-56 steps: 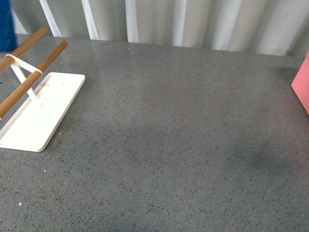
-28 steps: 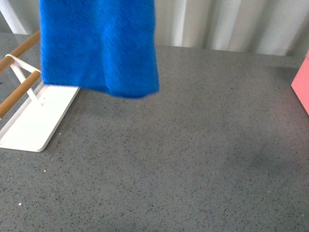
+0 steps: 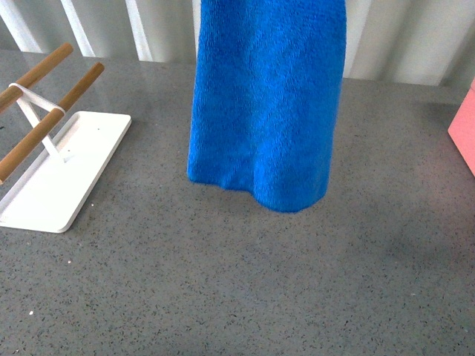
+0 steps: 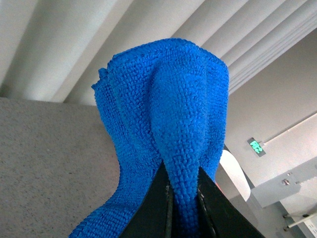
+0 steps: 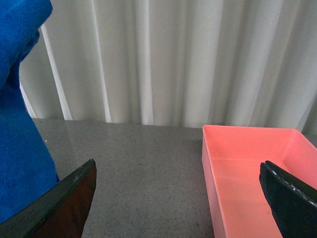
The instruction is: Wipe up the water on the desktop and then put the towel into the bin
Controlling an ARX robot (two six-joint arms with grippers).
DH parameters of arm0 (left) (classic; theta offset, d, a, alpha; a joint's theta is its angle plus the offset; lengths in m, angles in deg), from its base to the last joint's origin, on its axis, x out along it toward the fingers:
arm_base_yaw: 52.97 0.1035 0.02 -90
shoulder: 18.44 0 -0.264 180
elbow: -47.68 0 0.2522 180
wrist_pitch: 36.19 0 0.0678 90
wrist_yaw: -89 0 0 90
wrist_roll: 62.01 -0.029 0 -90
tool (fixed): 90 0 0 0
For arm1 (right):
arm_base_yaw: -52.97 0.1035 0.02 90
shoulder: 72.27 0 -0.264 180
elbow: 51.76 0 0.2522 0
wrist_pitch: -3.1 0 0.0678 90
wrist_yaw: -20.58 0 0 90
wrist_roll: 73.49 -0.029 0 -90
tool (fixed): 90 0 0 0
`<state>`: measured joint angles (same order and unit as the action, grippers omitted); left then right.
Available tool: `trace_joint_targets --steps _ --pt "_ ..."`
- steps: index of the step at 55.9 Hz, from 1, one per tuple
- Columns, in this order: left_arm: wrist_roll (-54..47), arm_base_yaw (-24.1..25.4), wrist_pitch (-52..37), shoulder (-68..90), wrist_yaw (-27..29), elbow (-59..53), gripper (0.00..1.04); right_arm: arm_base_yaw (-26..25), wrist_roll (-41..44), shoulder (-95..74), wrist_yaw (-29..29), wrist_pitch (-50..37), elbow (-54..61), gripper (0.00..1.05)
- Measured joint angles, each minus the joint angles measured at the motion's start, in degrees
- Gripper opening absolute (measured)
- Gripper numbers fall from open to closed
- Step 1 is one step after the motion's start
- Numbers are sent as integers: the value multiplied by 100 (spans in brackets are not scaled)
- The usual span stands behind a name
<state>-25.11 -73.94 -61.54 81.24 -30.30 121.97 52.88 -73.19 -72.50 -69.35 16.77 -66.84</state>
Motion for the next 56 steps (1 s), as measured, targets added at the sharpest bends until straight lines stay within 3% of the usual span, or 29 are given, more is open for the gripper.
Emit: trace_joint_targets --steps 23,28,31,35,41,46,56 --pt "566 -236 -634 328 -66 -33 5 -4 0 -9 42 13 -4 98" --pt "577 -238 -619 350 -20 61 5 -472 463 -780 1480 1189 -494 98" --pt "584 -243 -584 352 -7 111 5 -715 704 -1523 2216 1340 -767 98" --pt "588 -258 -568 352 -22 170 5 -881 863 -2450 2691 807 -1137 98" --pt "588 -262 -553 352 4 192 5 -892 994 -3475 2728 -170 -1679 98" --pt "610 -262 -549 352 68 208 5 -763 1110 -4419 2774 -988 -2015 98" --pt "634 -306 -509 352 109 227 5 -280 1084 -5954 3206 -1637 -2227 98"
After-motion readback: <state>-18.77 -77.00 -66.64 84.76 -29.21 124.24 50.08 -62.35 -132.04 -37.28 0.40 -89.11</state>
